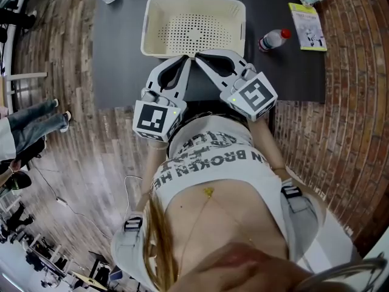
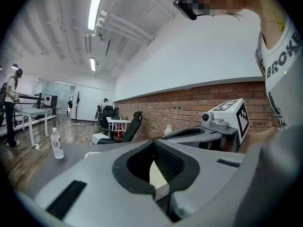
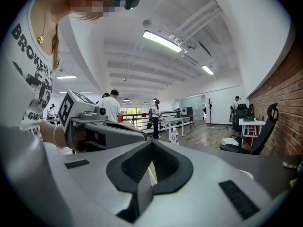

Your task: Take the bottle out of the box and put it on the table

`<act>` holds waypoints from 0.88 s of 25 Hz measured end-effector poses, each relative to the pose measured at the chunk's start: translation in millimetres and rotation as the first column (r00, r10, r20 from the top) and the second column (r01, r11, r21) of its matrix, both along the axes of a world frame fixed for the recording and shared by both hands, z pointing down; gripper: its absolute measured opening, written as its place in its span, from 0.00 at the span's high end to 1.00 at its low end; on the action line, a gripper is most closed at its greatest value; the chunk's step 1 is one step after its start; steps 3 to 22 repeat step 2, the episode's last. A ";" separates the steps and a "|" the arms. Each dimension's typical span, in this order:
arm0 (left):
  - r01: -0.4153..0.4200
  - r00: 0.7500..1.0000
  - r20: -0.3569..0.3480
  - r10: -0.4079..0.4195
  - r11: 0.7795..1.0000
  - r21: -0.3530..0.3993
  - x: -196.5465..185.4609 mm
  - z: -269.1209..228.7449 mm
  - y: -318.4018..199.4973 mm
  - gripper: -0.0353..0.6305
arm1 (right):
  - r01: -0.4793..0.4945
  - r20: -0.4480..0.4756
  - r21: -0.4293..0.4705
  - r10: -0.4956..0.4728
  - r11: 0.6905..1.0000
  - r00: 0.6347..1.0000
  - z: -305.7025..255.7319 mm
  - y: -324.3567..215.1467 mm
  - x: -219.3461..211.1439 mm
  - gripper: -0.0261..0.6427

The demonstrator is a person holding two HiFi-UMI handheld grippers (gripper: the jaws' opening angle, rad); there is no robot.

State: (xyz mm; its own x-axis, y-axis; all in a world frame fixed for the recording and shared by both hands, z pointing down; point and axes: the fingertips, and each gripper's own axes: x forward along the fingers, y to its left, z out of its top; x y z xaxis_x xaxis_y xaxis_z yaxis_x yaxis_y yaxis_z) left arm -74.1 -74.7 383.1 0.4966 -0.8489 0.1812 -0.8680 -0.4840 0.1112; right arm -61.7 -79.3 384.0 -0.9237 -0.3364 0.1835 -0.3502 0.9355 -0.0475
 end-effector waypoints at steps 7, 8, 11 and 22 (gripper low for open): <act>-0.002 1.000 -0.002 0.002 1.000 -0.001 -5.2 -0.3 -0.4 0.95 | 0.002 0.004 0.003 -0.002 1.000 1.000 -1.0 0.4 -5.7 0.95; -0.002 1.000 -0.002 0.002 1.000 -0.001 -5.2 -0.3 -0.4 0.95 | 0.002 0.004 0.003 -0.002 1.000 1.000 -1.0 0.4 -5.7 0.95; -0.002 1.000 -0.002 0.002 1.000 -0.001 -5.2 -0.3 -0.4 0.95 | 0.002 0.004 0.003 -0.002 1.000 1.000 -1.0 0.4 -5.7 0.95; -0.002 1.000 -0.002 0.002 1.000 -0.001 -5.2 -0.3 -0.4 0.95 | 0.002 0.004 0.003 -0.002 1.000 1.000 -1.0 0.4 -5.7 0.95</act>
